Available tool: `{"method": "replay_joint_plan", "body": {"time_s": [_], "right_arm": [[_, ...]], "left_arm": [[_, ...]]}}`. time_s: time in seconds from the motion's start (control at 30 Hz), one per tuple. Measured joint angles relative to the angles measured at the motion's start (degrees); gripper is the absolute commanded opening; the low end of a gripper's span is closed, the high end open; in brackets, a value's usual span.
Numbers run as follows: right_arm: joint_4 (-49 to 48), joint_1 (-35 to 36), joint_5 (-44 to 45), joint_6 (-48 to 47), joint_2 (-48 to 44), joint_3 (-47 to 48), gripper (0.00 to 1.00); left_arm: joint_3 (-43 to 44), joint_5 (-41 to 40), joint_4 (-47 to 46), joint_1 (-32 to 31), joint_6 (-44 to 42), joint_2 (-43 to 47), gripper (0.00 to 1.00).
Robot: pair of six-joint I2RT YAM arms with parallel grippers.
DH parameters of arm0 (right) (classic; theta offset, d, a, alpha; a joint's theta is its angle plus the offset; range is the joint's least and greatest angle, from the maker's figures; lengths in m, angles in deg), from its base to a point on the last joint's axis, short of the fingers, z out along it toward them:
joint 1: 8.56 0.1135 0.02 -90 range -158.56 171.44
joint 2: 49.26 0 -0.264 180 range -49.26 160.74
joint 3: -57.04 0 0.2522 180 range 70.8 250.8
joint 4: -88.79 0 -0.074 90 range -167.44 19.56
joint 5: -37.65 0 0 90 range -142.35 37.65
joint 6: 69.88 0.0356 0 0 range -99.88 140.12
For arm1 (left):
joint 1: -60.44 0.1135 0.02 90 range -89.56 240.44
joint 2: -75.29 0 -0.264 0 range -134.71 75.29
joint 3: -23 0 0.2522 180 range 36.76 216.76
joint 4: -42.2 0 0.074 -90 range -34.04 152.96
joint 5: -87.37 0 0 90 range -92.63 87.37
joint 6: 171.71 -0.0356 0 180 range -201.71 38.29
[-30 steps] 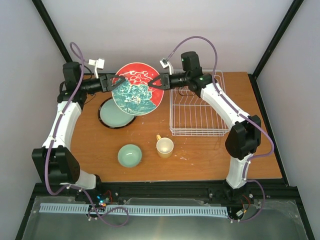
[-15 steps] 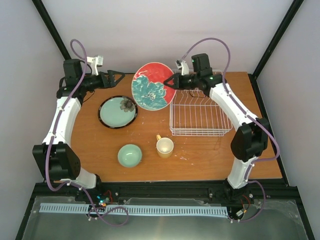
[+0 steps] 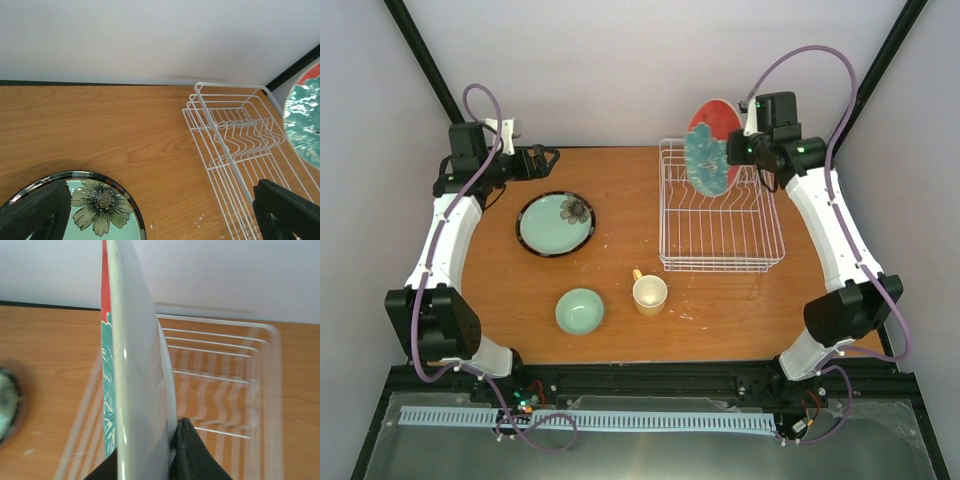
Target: Load the mixed dishes into the dish rack
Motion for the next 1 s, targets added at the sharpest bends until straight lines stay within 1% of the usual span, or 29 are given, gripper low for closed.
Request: {"method": "replay_joint_plan", "body": {"time_s": [0.13,0.23,0.43,0.7,1.0], "right_arm": [[4.17,-1.36,11.78,-3.61,-1.22,0.66,0.03],[6.47,-1.97,18.25,-5.79,-1.16,1.36,0.03],[8.44,-4.33,25.27,-9.49,0.48,3.85,0.03],[7.37,-5.79,28.96,-12.72,3.06,2.78,0.03],[6.45,-6.08,26.69,-13.18,6.19,-0.68,0.03]], "left_arm": [[-0.9,-1.42,0.17,0.04,-0.96,0.0,1.0],[-1.4,-1.88,0.66,0.04,-1.33,-0.11,1.0],[-1.95,-2.8,1.07,0.04,-1.95,-0.33,1.0],[-2.32,-4.24,1.99,0.04,-2.8,-0.33,1.0],[-2.89,-5.27,2.64,0.04,-3.04,-0.87,1.0]]}}
